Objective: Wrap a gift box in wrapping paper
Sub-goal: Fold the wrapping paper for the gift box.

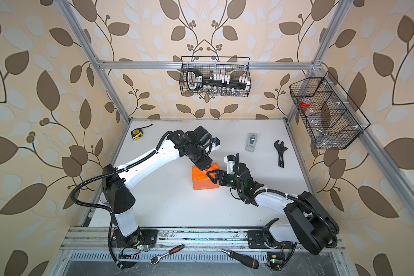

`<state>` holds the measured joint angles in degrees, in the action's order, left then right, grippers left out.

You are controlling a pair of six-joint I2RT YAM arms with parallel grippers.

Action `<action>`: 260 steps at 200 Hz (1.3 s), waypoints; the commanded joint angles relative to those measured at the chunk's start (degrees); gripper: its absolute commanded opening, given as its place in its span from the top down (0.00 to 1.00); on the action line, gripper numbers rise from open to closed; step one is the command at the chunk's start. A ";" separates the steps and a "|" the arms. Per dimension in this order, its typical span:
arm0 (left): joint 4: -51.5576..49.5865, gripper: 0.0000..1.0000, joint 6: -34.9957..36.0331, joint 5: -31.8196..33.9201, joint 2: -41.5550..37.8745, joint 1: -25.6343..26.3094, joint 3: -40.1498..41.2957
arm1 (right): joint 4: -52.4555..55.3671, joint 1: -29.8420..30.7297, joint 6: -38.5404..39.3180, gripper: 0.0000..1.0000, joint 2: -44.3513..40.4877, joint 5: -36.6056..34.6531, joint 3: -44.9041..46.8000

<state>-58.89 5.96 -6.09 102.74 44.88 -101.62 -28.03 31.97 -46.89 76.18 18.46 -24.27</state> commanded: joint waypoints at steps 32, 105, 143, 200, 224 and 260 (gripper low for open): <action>17.38 0.36 -8.36 -9.35 -19.68 -13.75 14.80 | 10.37 -0.15 1.40 0.09 2.36 -1.67 2.03; 29.34 0.31 -9.51 -25.17 -8.74 -19.98 22.47 | 10.89 -0.12 1.32 0.10 1.38 -1.65 1.95; 35.42 0.31 -5.07 -35.57 -2.85 -21.29 23.43 | 11.24 -0.23 1.37 0.10 1.06 -1.36 1.77; 39.25 0.28 -3.37 -44.52 -3.00 -21.66 28.70 | 10.59 -0.23 1.09 0.10 1.49 -1.06 1.44; 37.58 0.27 -1.70 -44.65 -3.51 -21.60 29.04 | 9.86 -0.21 0.70 0.10 2.34 -0.62 1.40; 34.05 0.27 0.78 -44.43 -2.96 -21.59 27.99 | 9.82 -0.23 0.53 0.11 2.26 -0.53 1.25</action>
<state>-22.87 3.18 -48.10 102.17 23.55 -72.34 -27.83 31.81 -47.09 76.16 18.72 -24.40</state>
